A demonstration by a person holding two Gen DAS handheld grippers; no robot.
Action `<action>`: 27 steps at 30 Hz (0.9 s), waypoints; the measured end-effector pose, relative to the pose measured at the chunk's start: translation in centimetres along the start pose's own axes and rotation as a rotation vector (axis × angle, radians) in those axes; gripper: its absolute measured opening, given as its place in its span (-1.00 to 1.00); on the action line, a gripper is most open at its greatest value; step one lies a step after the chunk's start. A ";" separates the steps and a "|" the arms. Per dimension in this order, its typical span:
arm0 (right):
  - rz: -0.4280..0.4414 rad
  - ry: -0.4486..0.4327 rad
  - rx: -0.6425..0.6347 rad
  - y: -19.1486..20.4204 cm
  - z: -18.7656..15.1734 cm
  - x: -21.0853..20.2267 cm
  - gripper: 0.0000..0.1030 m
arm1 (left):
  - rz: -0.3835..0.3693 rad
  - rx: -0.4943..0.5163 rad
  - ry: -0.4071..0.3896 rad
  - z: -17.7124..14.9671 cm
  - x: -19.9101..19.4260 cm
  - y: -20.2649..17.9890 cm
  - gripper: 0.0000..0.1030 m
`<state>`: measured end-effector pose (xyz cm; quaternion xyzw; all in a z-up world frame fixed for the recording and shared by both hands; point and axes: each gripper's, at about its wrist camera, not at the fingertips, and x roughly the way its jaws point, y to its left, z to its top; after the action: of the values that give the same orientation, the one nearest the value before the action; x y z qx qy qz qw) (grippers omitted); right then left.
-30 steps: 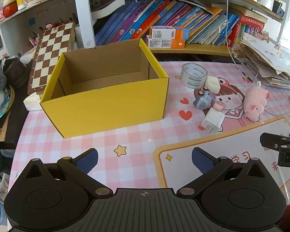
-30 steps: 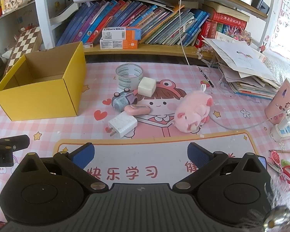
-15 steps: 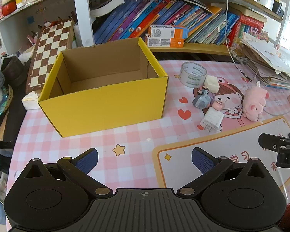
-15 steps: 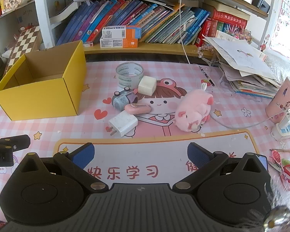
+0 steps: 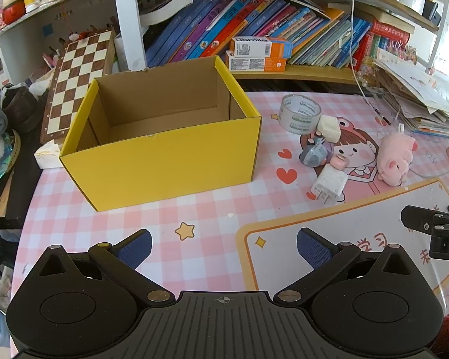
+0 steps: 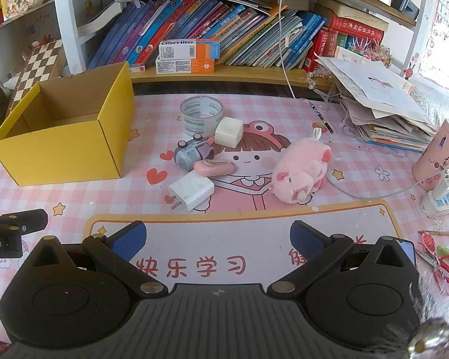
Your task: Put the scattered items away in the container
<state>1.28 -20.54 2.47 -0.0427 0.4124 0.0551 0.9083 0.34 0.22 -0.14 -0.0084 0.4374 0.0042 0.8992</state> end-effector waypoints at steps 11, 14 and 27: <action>0.000 0.000 0.000 -0.1 -0.1 0.0 1.00 | 0.007 0.009 -0.002 0.0 0.0 -0.1 1.00; 0.001 0.001 0.001 -0.1 -0.1 0.0 1.00 | 0.008 0.009 -0.001 0.0 0.0 -0.1 1.00; 0.004 0.009 0.001 -0.1 -0.1 0.3 1.00 | -0.004 0.011 0.019 0.0 0.4 -0.1 1.00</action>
<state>1.42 -20.58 2.19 -0.0417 0.4166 0.0563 0.9064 0.64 0.07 -0.45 -0.0043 0.4458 0.0001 0.8951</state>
